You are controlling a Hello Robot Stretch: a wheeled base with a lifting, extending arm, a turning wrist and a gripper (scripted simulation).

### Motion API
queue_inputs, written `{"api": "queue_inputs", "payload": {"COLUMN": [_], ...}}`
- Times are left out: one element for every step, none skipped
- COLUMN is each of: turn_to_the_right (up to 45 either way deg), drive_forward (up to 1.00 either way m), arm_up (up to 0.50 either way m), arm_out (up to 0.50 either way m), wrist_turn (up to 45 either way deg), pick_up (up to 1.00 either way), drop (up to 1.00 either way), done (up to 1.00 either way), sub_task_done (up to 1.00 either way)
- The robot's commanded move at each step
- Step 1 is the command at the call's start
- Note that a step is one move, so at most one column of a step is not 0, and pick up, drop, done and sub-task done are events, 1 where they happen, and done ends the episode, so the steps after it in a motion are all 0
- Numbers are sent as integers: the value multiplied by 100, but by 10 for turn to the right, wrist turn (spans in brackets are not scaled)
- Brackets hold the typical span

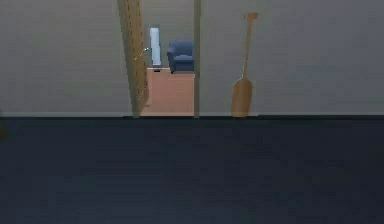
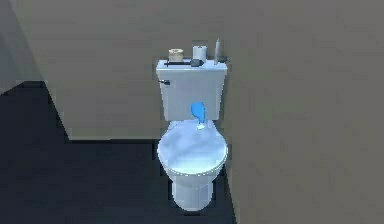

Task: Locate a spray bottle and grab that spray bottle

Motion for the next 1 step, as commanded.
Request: {"api": "queue_inputs", "payload": {"turn_to_the_right": [0], "drive_forward": [20], "arm_up": [0], "arm_out": [0], "wrist_turn": [0], "pick_up": [0], "drop": [0], "done": [0], "sub_task_done": [0]}}
